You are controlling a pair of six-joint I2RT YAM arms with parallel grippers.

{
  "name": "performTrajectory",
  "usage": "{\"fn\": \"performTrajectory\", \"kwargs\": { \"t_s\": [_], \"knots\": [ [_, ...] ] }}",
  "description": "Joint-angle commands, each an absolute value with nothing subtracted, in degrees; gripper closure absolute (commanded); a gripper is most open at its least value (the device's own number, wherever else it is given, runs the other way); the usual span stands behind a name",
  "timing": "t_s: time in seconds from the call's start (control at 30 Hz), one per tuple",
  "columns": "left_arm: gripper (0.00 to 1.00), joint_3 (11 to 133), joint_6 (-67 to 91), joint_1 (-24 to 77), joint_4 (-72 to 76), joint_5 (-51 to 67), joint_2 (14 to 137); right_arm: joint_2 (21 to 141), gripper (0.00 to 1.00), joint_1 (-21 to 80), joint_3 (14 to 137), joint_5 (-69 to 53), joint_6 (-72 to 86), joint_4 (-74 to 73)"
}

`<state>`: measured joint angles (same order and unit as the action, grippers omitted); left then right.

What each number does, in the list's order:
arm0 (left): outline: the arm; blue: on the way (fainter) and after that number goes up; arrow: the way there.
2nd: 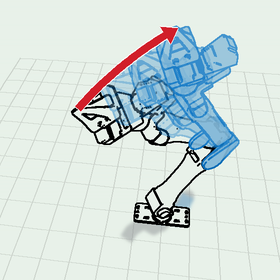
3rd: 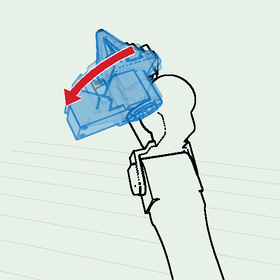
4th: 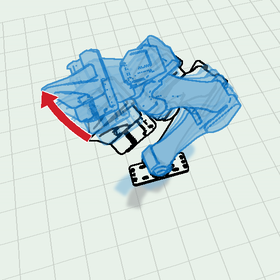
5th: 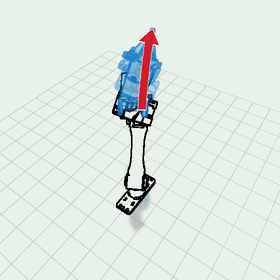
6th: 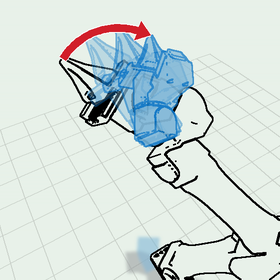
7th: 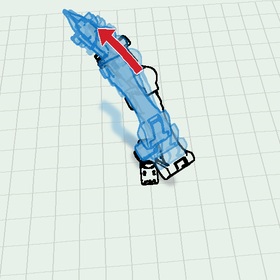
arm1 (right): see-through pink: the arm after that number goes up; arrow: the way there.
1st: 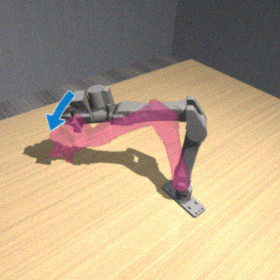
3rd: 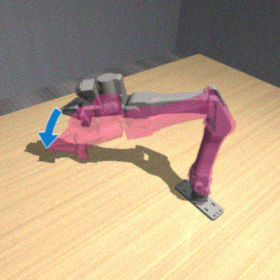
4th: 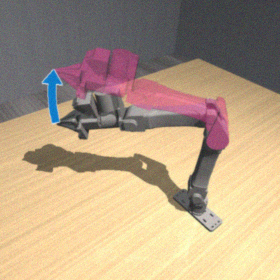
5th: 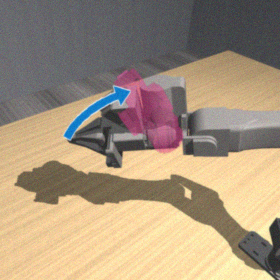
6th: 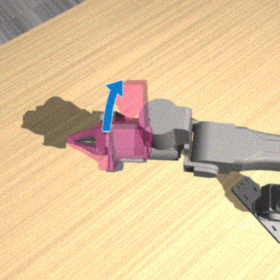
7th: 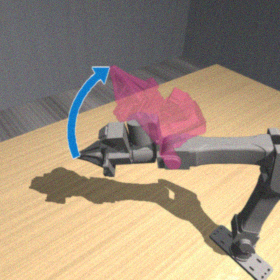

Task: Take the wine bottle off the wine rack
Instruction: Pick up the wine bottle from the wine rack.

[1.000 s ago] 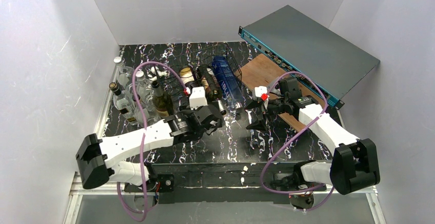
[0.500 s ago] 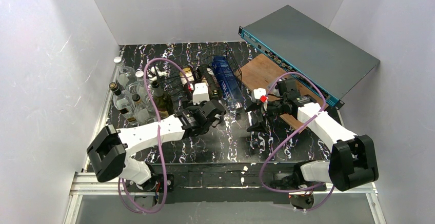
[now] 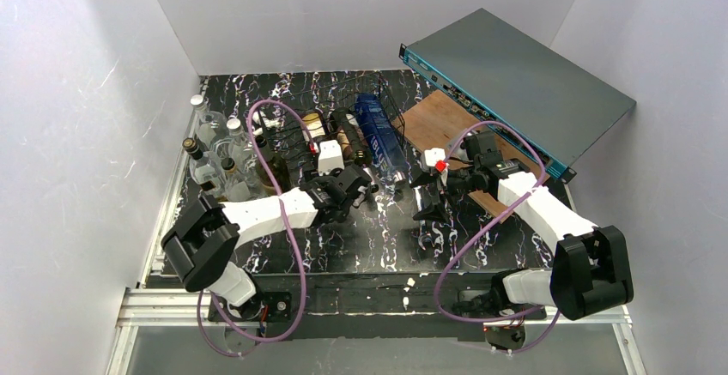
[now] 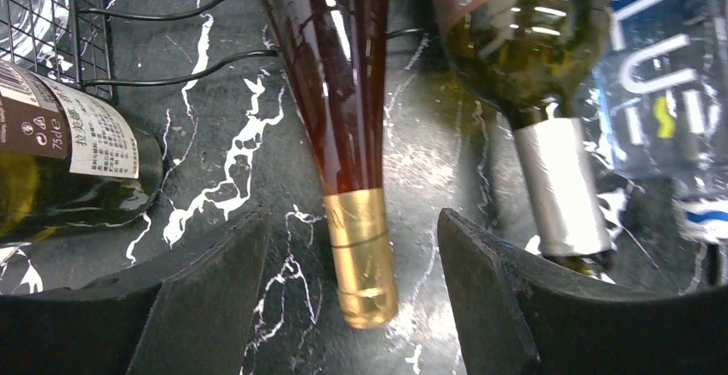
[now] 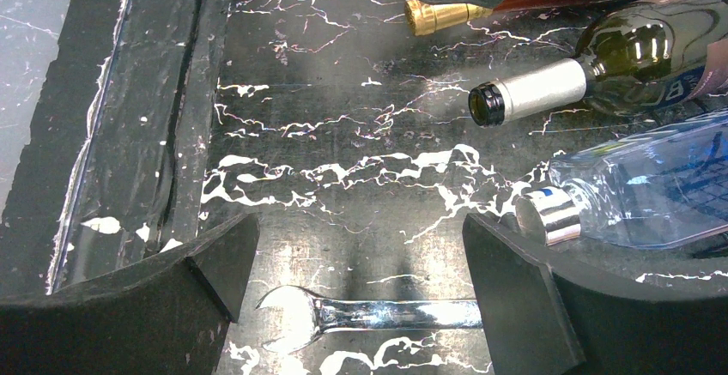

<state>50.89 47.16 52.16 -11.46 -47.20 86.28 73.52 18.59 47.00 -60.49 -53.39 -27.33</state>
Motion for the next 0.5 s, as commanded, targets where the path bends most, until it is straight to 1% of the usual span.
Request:
{"fn": "performTrajectory", "kwargs": {
  "t_s": [0.0,0.23,0.47],
  "knots": [
    [0.32,48.53,46.8,50.36,-5.67,-50.36,87.34,73.96,0.02,18.28,47.8,-60.9,-54.18,-28.48],
    [0.35,47.42,44.01,48.92,1.28,-48.69,90.64,74.26,0.02,18.28,47.77,-60.82,-54.55,-28.63],
    [0.4,47.41,44.62,47.55,2.64,-48.55,93.2,75.03,0.02,18.28,48.24,-60.73,-56.24,-30.25]
  ]
}}
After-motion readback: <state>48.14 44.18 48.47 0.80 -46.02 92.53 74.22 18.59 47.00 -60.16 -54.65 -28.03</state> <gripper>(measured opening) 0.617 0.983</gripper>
